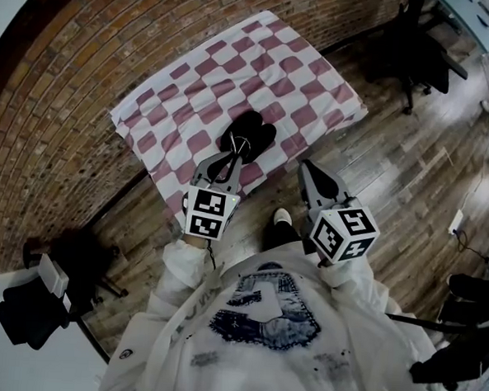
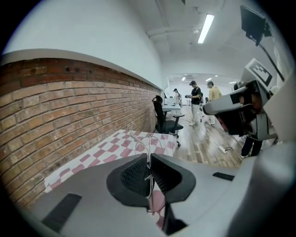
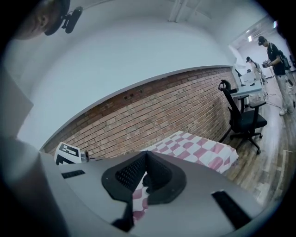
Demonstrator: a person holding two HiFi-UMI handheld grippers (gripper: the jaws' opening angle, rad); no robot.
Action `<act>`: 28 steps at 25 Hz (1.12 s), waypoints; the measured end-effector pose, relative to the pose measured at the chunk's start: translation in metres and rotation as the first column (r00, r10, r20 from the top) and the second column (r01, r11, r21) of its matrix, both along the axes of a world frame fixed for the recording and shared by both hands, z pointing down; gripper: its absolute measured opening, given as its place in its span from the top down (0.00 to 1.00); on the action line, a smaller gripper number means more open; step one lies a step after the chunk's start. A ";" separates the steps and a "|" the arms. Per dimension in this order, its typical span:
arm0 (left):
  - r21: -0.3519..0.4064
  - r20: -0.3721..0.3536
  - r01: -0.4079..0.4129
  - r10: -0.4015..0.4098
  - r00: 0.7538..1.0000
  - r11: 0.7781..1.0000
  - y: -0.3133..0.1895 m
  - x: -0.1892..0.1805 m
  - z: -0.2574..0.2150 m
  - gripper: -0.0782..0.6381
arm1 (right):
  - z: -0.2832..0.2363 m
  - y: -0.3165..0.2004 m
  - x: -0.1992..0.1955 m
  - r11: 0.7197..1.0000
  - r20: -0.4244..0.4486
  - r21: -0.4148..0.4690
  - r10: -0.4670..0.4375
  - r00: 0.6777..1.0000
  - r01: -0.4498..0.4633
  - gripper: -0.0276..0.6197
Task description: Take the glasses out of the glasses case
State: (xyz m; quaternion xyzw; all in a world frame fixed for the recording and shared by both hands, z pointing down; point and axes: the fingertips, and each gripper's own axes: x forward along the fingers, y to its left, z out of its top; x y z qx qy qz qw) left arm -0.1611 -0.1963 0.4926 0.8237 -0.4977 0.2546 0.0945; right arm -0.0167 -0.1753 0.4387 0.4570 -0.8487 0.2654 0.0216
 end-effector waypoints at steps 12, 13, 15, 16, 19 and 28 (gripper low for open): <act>0.163 -0.117 0.077 -0.058 0.991 0.984 0.089 -0.021 -0.067 0.84 | -0.024 0.076 -0.023 0.995 -0.026 0.096 -0.010 1.000 0.012 0.94; 0.178 -0.125 0.081 -0.059 0.990 0.981 0.098 -0.023 -0.072 0.84 | -0.025 0.083 -0.024 0.994 -0.029 0.106 -0.010 1.000 0.013 0.94; 0.201 -0.138 0.090 -0.063 0.988 0.975 0.115 -0.025 -0.083 0.84 | -0.028 0.097 -0.027 0.992 -0.033 0.122 -0.010 0.999 0.014 0.94; 0.210 -0.142 0.094 -0.065 0.988 0.973 0.124 -0.027 -0.087 0.84 | -0.030 0.104 -0.028 0.991 -0.035 0.129 -0.010 0.999 0.015 0.94; 0.231 -0.147 0.102 -0.069 0.987 0.968 0.152 -0.033 -0.094 0.84 | -0.034 0.127 -0.033 0.989 -0.036 0.149 -0.009 0.999 0.014 0.94; 0.276 -0.174 0.129 -0.082 0.981 0.953 0.217 -0.045 -0.111 0.84 | -0.045 0.185 -0.038 0.980 -0.044 0.198 0.000 0.999 0.009 0.94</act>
